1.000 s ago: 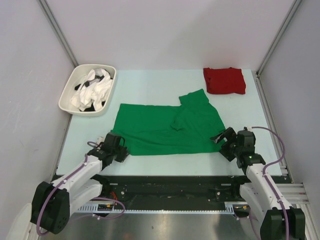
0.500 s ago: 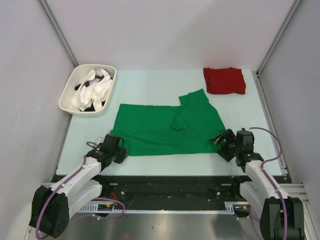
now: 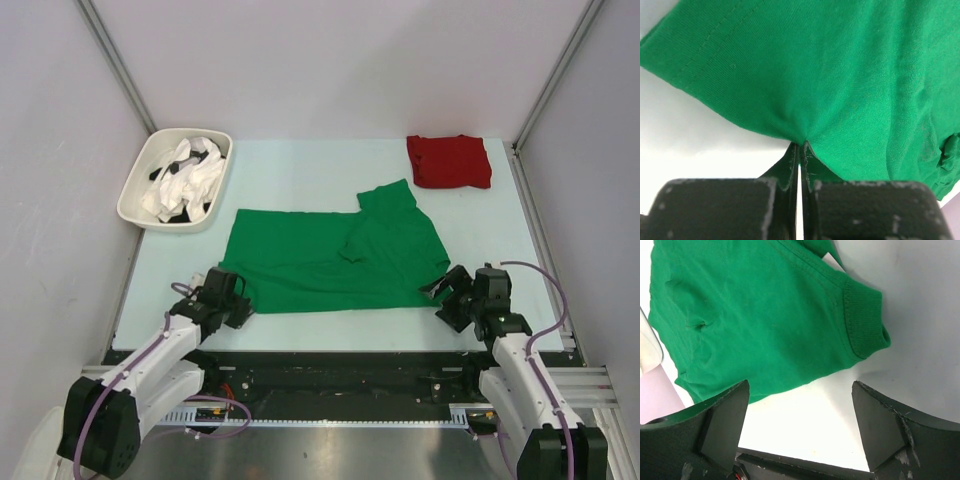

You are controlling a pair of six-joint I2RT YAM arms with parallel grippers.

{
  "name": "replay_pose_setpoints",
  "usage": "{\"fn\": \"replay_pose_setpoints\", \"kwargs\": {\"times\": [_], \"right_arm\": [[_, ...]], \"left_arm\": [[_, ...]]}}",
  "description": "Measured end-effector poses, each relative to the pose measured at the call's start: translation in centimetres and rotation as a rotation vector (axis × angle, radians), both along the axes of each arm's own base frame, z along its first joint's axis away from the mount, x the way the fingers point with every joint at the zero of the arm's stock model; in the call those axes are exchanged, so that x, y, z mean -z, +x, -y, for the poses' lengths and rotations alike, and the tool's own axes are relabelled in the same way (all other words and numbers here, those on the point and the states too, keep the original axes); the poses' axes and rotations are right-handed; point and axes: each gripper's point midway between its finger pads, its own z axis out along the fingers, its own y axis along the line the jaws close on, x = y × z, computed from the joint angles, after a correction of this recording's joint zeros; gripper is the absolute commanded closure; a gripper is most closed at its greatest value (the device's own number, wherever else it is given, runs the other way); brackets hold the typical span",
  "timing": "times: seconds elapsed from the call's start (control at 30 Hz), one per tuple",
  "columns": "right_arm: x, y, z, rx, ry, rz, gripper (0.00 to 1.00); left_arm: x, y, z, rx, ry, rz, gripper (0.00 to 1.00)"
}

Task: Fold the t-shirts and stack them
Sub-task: Fold the tshirt

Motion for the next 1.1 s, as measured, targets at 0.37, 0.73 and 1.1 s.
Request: {"fn": "replay_pose_setpoints", "kwargs": {"times": [0.37, 0.73, 1.1], "right_arm": [[1.9, 1.2, -0.1, 0.015, 0.011, -0.031, 0.84], [2.0, -0.3, 0.6, 0.032, -0.029, -0.043, 1.00], [1.7, -5.0, 1.2, 0.043, -0.080, -0.109, 1.00]], "left_arm": [[0.0, 0.1, -0.1, 0.007, -0.001, 0.002, 1.00], [0.0, -0.8, -0.4, 0.018, -0.006, 0.026, 1.00], [0.1, -2.8, -0.5, 0.025, -0.040, 0.040, 1.00]]}}
